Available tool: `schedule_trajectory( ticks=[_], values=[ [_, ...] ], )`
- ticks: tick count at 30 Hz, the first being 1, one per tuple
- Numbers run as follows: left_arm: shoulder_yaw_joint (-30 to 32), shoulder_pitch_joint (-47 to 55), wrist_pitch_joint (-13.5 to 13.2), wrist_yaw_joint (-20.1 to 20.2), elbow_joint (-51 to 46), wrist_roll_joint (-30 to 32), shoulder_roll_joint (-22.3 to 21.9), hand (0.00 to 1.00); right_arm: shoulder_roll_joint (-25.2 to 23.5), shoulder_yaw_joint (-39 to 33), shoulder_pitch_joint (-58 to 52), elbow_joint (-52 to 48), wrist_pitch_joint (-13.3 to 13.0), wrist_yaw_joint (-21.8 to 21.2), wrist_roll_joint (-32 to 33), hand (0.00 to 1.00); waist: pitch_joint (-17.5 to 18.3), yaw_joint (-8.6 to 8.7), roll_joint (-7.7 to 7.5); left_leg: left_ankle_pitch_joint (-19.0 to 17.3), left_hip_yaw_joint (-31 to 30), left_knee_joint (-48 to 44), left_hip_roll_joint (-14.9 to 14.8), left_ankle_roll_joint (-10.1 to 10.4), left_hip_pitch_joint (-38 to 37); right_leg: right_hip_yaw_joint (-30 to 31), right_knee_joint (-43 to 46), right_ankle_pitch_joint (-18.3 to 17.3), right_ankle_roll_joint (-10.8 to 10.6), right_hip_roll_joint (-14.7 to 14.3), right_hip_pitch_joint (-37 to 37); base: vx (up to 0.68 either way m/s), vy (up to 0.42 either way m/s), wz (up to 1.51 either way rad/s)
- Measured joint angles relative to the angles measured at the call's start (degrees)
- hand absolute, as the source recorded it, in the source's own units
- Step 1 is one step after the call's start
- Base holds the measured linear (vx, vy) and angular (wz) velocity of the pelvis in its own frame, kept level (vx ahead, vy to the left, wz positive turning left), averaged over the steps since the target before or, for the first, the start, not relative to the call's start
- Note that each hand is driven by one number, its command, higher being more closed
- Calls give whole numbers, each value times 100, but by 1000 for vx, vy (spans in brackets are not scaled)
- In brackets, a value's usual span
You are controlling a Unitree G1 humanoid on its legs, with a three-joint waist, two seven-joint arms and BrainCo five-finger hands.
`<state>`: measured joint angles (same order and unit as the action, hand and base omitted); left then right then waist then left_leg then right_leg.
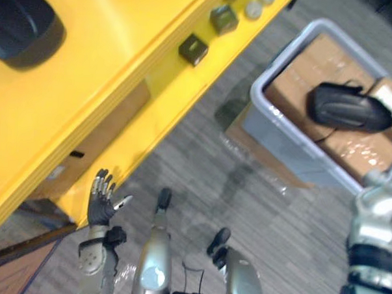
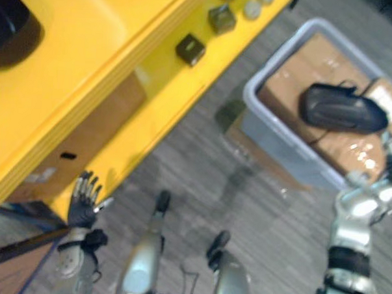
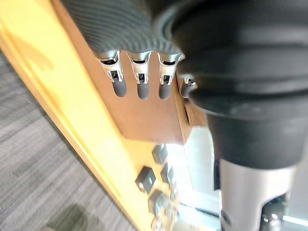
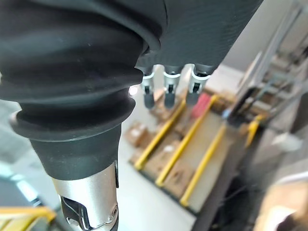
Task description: Walk over and take plastic housings, then place them on the shelf
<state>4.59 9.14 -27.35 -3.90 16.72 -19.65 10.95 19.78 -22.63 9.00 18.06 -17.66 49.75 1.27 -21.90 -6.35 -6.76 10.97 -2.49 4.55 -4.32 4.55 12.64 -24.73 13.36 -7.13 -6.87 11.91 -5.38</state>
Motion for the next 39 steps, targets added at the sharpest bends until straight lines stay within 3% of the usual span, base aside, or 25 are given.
schedule_trajectory(
  ticks=[5, 12, 17, 20, 23, 28, 30, 31, 32, 33, 36, 37, 39],
  values=[
    [75, 0, 194, 71, 3, 47, -2, 0, -218, -304, -583, 62, 13, -283, 163, 0, 487, 150, -10, -195, 353, 38, -1, -42, -396, 237, -401, 201, -71, -31, 379, 2, -4, -30],
    [-91, -69, 826, 112, 45, 234, 0, 0, -219, -339, -604, 453, 12, -878, 724, 0, 530, 282, -21, -234, 567, 37, 28, -26, -573, 331, -800, 443, -131, -3, 652, -7, 11, -12],
    [-141, -56, 1042, 168, 1338, 492, -3, 0, -218, -335, -178, 857, 24, -1221, 1364, 0, 604, 275, -14, -223, 532, 36, 159, -29, -686, 267, -916, 483, -199, 98, 836, 23, 20, 8],
    [-50, 56, 1022, 177, 2086, 510, -5, 0, -227, -321, 3, 1315, 161, -1221, 1549, 0, 606, 221, -9, -225, 511, 36, 205, -31, -738, 256, -940, 490, -211, 128, 910, 0, 19, 6],
    [61, 245, 811, 197, 2403, 964, -7, 0, -375, -341, -10, 1842, 290, -1185, 1695, 0, 614, 216, -14, -267, 530, 39, 289, -76, -940, 247, -968, 489, -211, 196, 1117, -3, 10, -3],
    [172, 90, 626, 319, 2619, 1380, 33, 0, -790, -1072, -516, 2627, 272, -1128, 2047, 0, 627, 290, -40, -424, 967, 41, 499, -236, -1071, 334, -998, 489, -183, 481, 1143, -32, 77, -13],
    [210, -27, 638, 309, 2748, 1403, 90, 0, -907, -1208, -614, 2855, 264, -1144, 2052, 0, 620, 360, -97, -448, 1117, 40, 545, -271, -1107, 384, -1010, 506, -55, 544, 1131, -1, 103, -23],
    [247, -87, 673, 286, 2789, 1419, 197, 0, -1058, -1221, -669, 3077, 238, -1178, 2054, 0, 611, 400, -162, -498, 1260, 41, 547, -331, -1175, 470, -1016, 558, 258, 553, 1101, 18, 99, -55],
    [389, -138, 719, 263, 2793, 1561, 273, 0, -1243, -1216, -742, 3217, 157, -1232, 2060, 0, 636, 425, -193, -543, 1394, 42, 470, -367, -1175, 452, -984, 726, 591, 492, 1011, 18, 84, -66],
    [441, -172, 747, 239, 2793, 1579, 299, 0, -1323, -1214, -777, 3269, 124, -1243, 2064, 0, 640, 419, -194, -567, 1462, 40, 390, -375, -1172, 420, -968, 936, 676, 435, 934, -9, 68, -67],
    [605, -434, 880, 183, 2786, 1575, 466, 0, -1541, -1102, -822, 3440, 44, -1355, 2123, 0, 662, 421, -30, -640, 1844, 35, -182, -428, -1145, 297, -965, 2390, 677, -66, 507, -42, 98, -81],
    [605, -475, 884, 179, 2776, 1574, 460, 0, -1541, -1053, -825, 3440, 25, -1366, 2122, 0, 632, 430, 25, -649, 1887, 36, -268, -441, -1150, 256, -926, 2513, 668, -125, 442, -30, 98, -51],
    [603, -564, 943, 189, 2706, 1559, 495, 0, -1541, -1035, -949, 3453, -5, -1463, 2167, 0, 688, 473, -63, -656, 2034, 18, -357, -462, -1159, 31, -400, 2250, 627, -201, 335, 13, 85, -27]
  ],
)
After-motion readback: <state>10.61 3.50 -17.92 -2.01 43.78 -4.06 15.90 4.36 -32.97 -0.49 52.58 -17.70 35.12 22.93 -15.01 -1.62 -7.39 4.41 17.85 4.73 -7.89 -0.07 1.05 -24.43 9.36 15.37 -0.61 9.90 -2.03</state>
